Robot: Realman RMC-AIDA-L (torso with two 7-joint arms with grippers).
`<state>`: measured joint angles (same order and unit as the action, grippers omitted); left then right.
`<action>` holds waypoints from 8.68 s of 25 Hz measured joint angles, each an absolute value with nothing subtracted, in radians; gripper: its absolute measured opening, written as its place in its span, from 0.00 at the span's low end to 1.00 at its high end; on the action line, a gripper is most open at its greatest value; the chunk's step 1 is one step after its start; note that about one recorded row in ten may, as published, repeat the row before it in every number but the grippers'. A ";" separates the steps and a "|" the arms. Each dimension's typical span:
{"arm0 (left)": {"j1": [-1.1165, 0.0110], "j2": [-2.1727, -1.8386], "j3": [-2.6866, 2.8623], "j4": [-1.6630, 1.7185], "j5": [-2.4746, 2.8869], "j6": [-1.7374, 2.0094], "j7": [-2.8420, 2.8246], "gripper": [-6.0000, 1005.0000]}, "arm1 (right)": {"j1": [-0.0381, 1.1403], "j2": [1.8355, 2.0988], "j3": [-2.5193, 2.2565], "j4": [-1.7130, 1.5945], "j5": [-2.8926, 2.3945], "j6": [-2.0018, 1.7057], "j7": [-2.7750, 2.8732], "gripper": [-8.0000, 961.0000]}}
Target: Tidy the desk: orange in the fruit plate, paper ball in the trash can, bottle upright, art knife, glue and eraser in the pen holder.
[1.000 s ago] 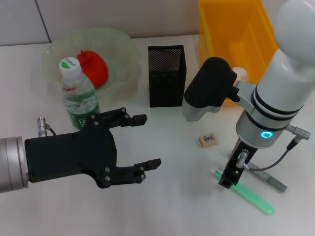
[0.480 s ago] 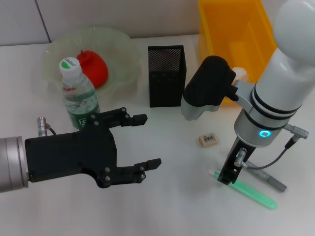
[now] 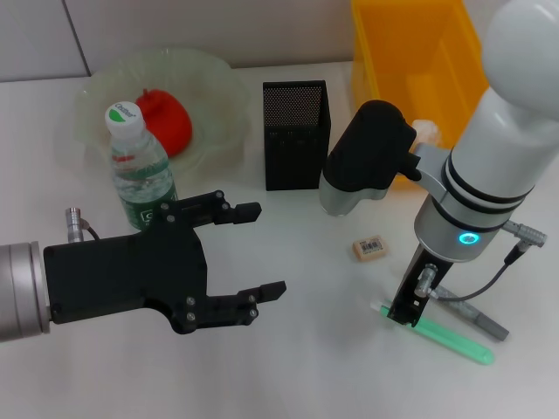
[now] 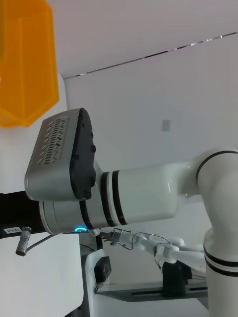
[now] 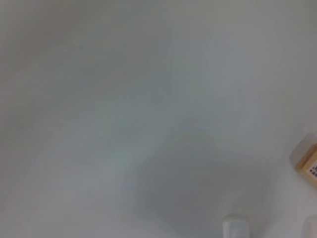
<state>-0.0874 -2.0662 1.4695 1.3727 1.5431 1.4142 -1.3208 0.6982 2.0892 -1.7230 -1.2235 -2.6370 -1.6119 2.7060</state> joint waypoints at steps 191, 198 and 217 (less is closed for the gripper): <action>-0.060 -2.071 1.485 1.318 1.532 1.439 -1.280 0.78 | 0.306 2.081 -1.434 -1.390 -1.698 -0.785 1.905 0.76; -0.061 -2.071 1.495 1.318 1.532 1.439 -1.281 0.78 | 0.313 2.080 -1.374 -1.405 -1.720 -0.911 1.935 0.76; -0.064 -2.069 1.485 1.318 1.531 1.439 -1.276 0.78 | 0.304 2.078 -1.081 -1.575 -1.973 -1.369 2.161 0.76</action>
